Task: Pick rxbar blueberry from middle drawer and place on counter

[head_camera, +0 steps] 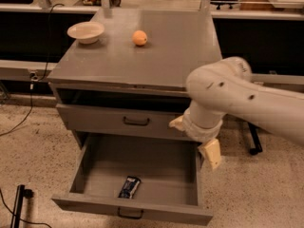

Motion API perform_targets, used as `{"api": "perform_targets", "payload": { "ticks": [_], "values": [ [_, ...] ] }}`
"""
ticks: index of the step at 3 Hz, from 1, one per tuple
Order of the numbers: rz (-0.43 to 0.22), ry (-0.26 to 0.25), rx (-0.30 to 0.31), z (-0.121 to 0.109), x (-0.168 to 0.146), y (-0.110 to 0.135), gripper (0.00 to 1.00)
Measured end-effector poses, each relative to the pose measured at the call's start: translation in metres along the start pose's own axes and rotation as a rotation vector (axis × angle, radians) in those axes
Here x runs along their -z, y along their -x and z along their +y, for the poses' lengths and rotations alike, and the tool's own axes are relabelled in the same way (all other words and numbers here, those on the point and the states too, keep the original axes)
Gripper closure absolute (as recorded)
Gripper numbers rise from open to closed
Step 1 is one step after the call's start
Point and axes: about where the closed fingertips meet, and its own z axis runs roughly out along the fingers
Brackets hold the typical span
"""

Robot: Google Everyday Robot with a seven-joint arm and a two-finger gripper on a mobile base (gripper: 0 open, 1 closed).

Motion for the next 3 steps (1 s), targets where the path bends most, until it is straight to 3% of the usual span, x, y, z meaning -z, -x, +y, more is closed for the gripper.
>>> {"api": "perform_targets", "payload": {
  "ticks": [1, 3],
  "values": [
    [-0.046, 0.057, 0.231, -0.003, -0.054, 0.047, 0.00],
    [-0.150, 0.082, 0.549, -0.027, -0.127, 0.125, 0.00]
  ]
}}
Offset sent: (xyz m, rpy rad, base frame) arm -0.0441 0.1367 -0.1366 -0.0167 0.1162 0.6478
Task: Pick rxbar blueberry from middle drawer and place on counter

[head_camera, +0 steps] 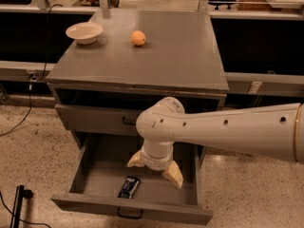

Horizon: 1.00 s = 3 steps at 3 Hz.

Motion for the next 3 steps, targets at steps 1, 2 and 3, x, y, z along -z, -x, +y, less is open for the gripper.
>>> {"api": "perform_targets", "payload": {
  "ticks": [1, 2, 3],
  "values": [
    [0.000, 0.000, 0.000, 0.000, 0.000, 0.000, 0.00],
    [0.016, -0.012, 0.055, -0.013, -0.007, -0.004, 0.00],
    [0.080, -0.043, 0.156, -0.044, -0.018, -0.018, 0.00]
  ]
}}
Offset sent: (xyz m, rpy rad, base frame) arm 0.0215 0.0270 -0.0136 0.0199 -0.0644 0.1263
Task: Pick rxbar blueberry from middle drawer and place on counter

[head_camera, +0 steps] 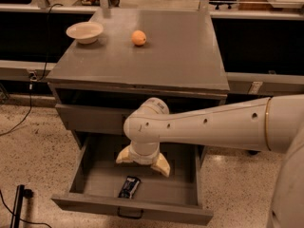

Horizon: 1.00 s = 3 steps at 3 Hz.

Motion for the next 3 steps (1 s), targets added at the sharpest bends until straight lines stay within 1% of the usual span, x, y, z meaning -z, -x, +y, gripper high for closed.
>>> {"api": "perform_targets", "payload": {
  "ticks": [1, 2, 3],
  "values": [
    [0.075, -0.006, 0.088, -0.050, -0.057, -0.041, 0.00],
    [0.073, -0.004, 0.083, -0.051, -0.060, -0.040, 0.00],
    [0.037, -0.017, 0.071, -0.054, -0.097, -0.037, 0.00]
  ]
}}
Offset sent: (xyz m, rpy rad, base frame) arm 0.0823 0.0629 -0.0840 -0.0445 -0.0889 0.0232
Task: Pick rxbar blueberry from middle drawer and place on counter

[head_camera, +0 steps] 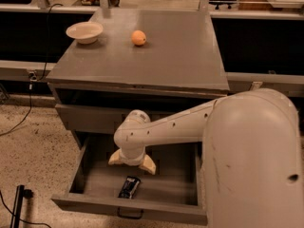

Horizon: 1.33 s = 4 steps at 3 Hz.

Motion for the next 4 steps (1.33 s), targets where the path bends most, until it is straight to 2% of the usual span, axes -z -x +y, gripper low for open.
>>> {"api": "perform_targets", "payload": {
  "ticks": [1, 2, 3, 4],
  "values": [
    [0.004, -0.043, -0.017, 0.002, -0.041, 0.006, 0.00],
    [0.013, -0.055, -0.016, -0.001, -0.042, 0.004, 0.00],
    [0.036, -0.053, -0.025, -0.003, -0.056, 0.003, 0.00],
    [0.065, -0.012, -0.035, -0.007, -0.088, 0.001, 0.00]
  ]
}}
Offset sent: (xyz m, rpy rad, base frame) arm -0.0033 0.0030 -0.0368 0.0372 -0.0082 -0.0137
